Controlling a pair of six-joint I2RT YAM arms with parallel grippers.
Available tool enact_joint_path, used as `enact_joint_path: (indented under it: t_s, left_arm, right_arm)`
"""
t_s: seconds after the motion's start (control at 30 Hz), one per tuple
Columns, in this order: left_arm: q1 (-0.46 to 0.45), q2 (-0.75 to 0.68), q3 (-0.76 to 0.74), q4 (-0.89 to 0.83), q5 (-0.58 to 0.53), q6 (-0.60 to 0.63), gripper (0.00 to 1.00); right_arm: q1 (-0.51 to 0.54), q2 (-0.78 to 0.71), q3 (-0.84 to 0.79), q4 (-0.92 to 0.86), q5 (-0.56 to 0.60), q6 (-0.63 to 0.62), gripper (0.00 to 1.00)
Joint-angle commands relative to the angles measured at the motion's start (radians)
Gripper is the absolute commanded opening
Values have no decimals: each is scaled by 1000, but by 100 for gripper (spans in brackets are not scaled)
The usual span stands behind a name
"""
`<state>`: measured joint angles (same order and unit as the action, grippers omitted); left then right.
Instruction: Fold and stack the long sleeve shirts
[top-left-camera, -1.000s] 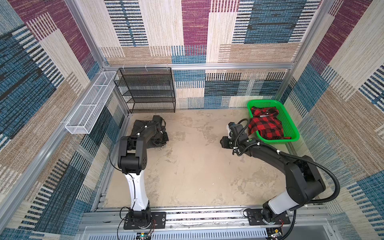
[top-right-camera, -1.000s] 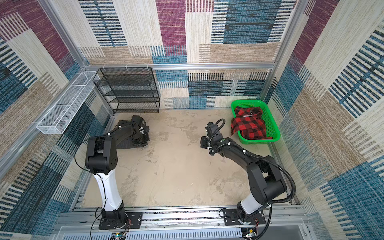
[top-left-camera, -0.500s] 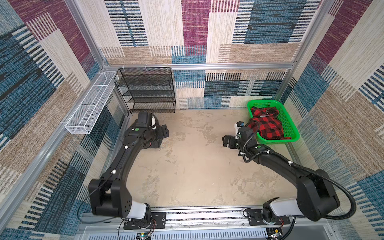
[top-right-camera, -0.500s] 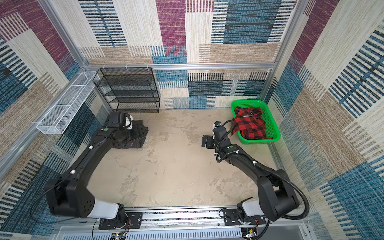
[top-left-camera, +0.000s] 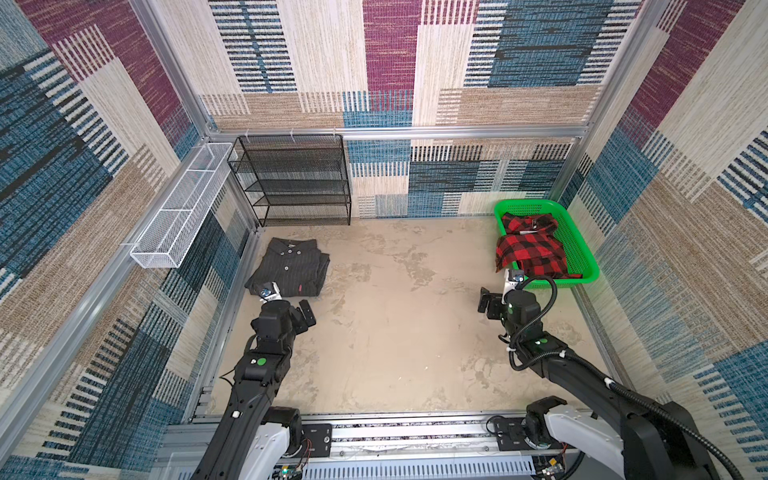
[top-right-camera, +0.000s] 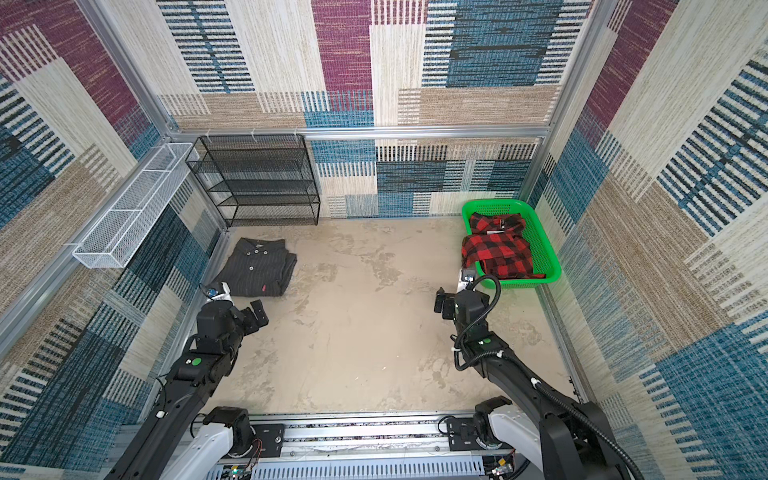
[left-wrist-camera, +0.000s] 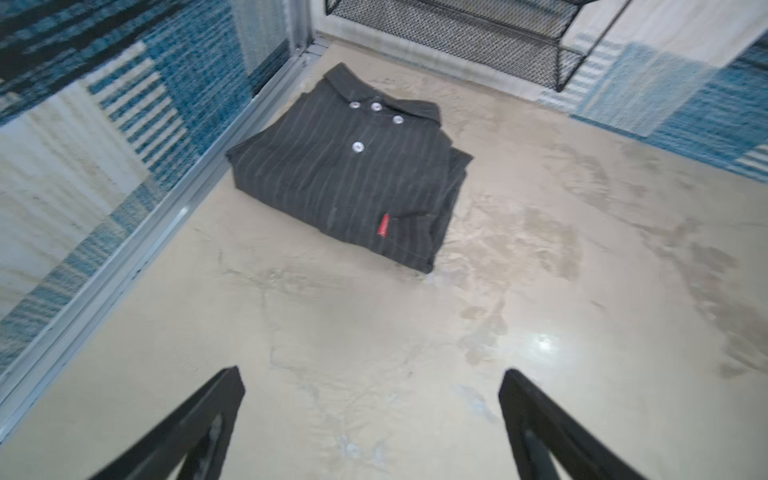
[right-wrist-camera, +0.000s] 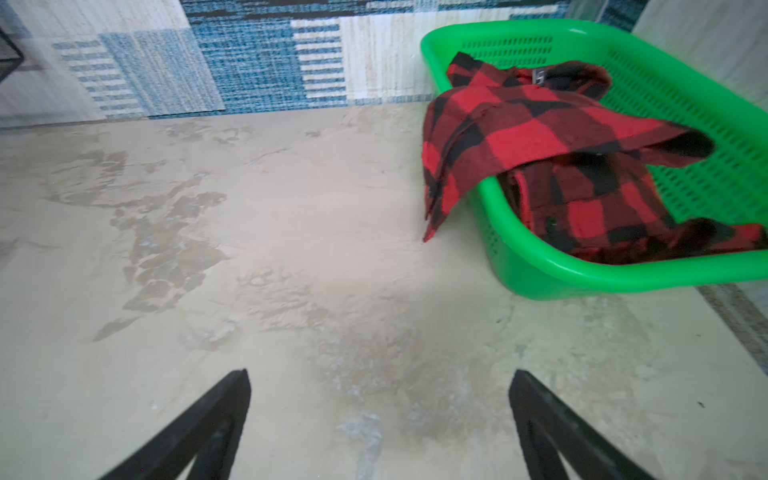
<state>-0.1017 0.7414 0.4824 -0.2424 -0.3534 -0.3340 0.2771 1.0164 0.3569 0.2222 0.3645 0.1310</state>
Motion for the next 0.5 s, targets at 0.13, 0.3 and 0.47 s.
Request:
enact_joint_path:
  t_s: [0.13,0.3,0.47]
  left_arm:
    - [7,216,-98,342,-121,113,100]
    - [20,432,-52,464,-93,163,100]
    - [41,554,-22,630,-7,232,100]
  right_arm:
    - [-84,-25,-160,308,102,-96,100]
    - [-191,60,-180,427,32,-112,100]
    - [-250,146,-167,559,-40,-116,100]
